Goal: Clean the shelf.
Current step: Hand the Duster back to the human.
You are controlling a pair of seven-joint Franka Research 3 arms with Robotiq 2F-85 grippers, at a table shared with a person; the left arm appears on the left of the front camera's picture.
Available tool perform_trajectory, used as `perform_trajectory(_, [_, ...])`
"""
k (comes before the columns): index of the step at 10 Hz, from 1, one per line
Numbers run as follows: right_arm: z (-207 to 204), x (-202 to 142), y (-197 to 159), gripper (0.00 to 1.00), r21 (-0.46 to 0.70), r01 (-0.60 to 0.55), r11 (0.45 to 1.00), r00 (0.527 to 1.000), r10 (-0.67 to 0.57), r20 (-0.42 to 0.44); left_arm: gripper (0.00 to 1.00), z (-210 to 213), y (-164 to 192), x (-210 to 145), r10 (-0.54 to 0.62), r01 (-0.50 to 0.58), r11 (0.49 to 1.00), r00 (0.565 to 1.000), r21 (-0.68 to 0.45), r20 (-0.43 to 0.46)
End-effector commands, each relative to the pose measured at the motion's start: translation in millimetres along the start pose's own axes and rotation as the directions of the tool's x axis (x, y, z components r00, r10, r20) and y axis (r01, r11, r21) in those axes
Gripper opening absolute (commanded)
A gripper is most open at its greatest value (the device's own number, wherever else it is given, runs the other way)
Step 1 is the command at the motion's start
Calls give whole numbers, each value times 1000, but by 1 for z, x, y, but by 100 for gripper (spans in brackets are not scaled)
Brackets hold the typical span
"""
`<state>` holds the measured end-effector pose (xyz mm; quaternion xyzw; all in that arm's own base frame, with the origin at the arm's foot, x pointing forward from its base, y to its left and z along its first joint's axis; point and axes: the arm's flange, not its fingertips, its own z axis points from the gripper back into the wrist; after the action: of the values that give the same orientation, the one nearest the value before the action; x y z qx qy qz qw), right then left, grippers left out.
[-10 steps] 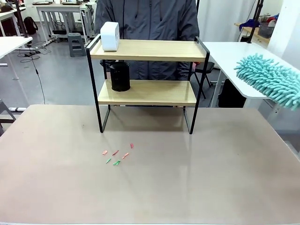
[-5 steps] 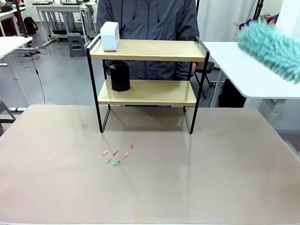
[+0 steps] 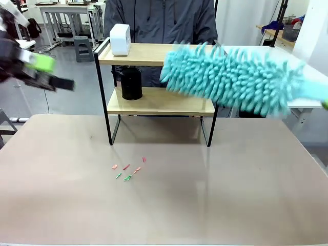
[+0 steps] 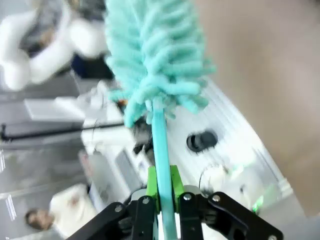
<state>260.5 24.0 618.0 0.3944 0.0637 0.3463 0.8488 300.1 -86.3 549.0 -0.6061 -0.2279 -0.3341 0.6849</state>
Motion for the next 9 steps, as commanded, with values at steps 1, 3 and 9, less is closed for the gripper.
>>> perform_trajectory(1, [20,-16,-30,13,-46,1,999,1000,-3,-26,100,20,-12,9,-35,35,999,999,21,17])
perform_trajectory(3, [0,0,0,13,0,0,1000,1000,0,0,100,20,-12,9,-35,35,999,999,21,17])
perform_trajectory(9, [-23,112,31,13,-20,-67,998,863,48,-503,100,-61,2,39,-213,210,975,977,-76,-23])
